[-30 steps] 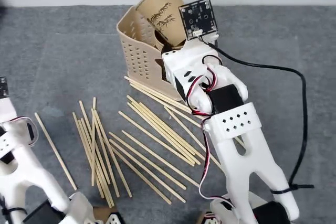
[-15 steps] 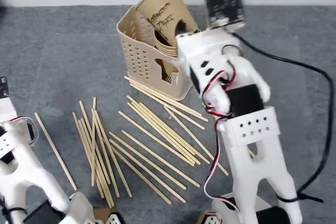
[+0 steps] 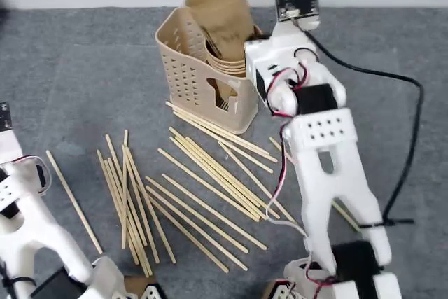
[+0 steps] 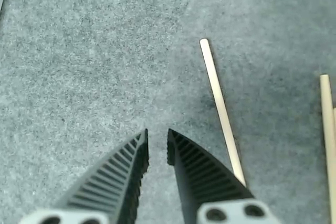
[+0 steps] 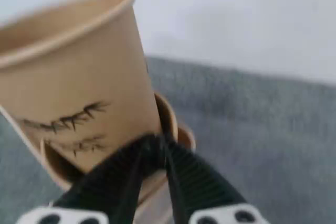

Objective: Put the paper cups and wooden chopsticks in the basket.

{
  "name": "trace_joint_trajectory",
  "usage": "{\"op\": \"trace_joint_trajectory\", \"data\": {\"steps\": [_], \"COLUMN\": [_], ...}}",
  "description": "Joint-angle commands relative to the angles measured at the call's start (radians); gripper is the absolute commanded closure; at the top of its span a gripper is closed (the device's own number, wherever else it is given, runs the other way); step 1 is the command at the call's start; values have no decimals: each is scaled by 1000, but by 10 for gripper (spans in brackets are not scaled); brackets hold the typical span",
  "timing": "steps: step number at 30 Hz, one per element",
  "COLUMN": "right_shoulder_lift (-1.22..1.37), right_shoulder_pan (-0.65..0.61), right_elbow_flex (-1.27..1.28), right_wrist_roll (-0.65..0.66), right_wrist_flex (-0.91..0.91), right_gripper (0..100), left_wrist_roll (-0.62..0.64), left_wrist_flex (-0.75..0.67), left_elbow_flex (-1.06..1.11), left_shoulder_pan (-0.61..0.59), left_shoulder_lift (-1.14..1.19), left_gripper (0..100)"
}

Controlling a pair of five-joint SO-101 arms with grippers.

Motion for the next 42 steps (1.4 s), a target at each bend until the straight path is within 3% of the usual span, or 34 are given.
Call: {"op": "trace_joint_trajectory", "data": {"steps": [1,11,22,28,33,36,42], "right_shoulder_lift": [15,-162,-369,-358,-360,-361,-360], "right_shoulder_pan": [-16,-13,-16,-67,-68,-101,-226], "right_elbow_flex": [-44,-49,-43,-41,40,140,347], "right_wrist_roll": [-9,-2,-8,-8,-23,-80,-114], "right_wrist_flex": [102,255,205,389,493,495,348], "right_gripper": [990,987,987,986,883,841,908], "left_wrist_roll": [5,5,6,6,6,6,6], "left_wrist_flex": [-15,-14,-14,-15,-14,-14,-14], "left_elbow_flex": [-7,-7,-7,-7,-5,-5,-4], "left_shoulder_pan": [2,5,6,6,6,6,6], "left_shoulder_lift": [-29,-29,-29,-29,-28,-28,-28], "left_gripper": [931,931,931,931,931,931,931]}}
